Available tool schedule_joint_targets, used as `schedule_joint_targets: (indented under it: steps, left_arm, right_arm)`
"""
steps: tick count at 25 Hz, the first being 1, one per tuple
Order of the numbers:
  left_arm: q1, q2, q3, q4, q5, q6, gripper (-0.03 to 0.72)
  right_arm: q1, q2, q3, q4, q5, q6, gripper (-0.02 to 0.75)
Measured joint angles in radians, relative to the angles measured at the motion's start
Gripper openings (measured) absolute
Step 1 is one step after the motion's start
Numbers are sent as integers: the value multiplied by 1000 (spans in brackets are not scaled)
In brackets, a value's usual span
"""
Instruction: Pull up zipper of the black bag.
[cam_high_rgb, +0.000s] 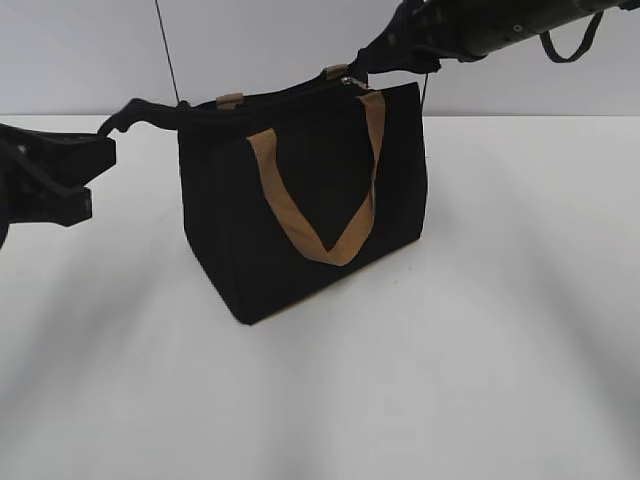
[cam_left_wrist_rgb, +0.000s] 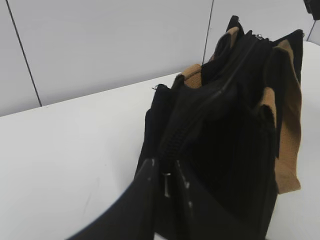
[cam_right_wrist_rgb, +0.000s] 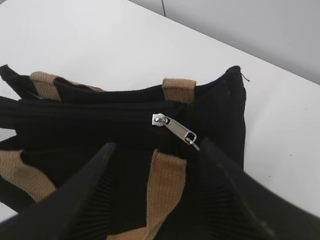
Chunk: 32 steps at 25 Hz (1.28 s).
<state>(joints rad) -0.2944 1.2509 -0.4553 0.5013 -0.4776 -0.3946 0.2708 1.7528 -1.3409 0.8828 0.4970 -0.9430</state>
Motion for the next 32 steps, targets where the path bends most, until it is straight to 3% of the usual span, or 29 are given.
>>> schedule_joint_targets:
  steps: [3,6,9,15,21,27,32]
  left_arm:
    - [0,0,0,38,0,-56,162]
    - [0,0,0,51,7,-88,307]
    - [0,0,0,54,45,-137,391]
    - [0,-1,-20,64,236,-262,417]
    - [0,-1,-128,-9,676,-311,418]
    - [0,-1,-255,-322,1027,-39,418]
    - [3,19,-355,-396,1228,35,419]
  right_arm:
    - [0,-10,0,-35,38,7,389]
    - [0,-14,0,-63,72,26,389]
    - [0,-27,0,-106,105,53,389]
    - [0,-89,0,-273,161,173,389]
    - [0,-128,0,-382,260,291,389]
    - [0,-164,-1,-444,354,386,389]
    - [-2,-176,-1,-599,498,648,389]
